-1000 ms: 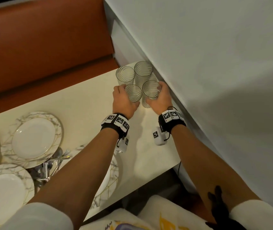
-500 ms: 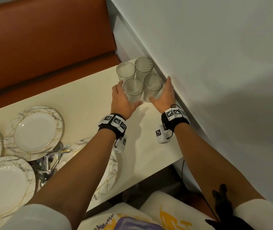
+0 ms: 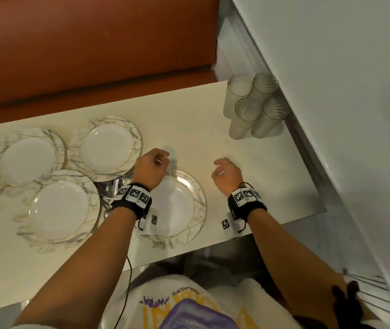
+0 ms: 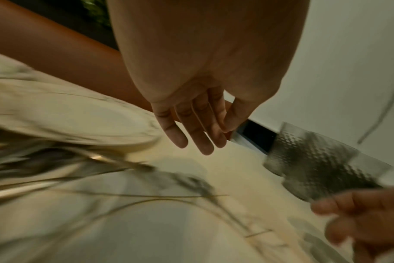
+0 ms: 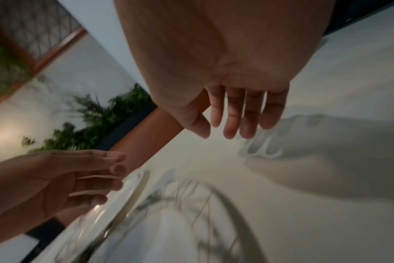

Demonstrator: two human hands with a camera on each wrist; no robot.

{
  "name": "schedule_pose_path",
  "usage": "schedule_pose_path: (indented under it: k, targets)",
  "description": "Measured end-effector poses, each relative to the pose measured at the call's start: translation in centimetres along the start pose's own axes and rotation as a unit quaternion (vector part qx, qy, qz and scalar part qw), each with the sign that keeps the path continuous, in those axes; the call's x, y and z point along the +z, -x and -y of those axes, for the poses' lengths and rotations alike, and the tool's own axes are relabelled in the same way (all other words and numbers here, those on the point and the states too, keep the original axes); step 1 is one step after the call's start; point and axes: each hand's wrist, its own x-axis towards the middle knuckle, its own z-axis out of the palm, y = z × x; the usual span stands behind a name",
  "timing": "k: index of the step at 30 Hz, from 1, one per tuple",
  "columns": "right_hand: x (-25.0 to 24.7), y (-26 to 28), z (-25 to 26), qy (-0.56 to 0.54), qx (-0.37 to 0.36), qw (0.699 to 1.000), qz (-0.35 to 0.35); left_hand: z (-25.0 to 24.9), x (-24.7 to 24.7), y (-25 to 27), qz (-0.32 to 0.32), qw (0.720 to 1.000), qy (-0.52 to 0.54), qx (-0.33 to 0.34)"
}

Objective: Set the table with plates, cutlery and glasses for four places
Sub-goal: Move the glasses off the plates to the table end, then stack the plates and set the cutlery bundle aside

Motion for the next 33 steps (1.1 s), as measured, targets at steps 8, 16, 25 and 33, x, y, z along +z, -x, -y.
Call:
schedule_pose_path:
  k: [8,16,25,33]
  targets:
    - [6.2,3.7,3.2,0.085,0.049,0.995,0.005,8.4,-7.7,4.1,-0.047,0.995,0.044,-0.08]
    - [6.0,6.9,4.4,0.069,0.145,0.987,-0.027,11.5,-11.4,5.8,0.01,0.993,0.075,-0.086]
    - [0.9,8.6,8.0,0.059,0.045,0.984,-0.163,9.9,-12.6,5.5,0.036,0.994,0.089,-0.046]
    - [-0.8,7.6,14.7,-0.01,-0.069,0.978,-0.198,7.8,-13.1,3.8,0.061,0.992,0.104,-0.042]
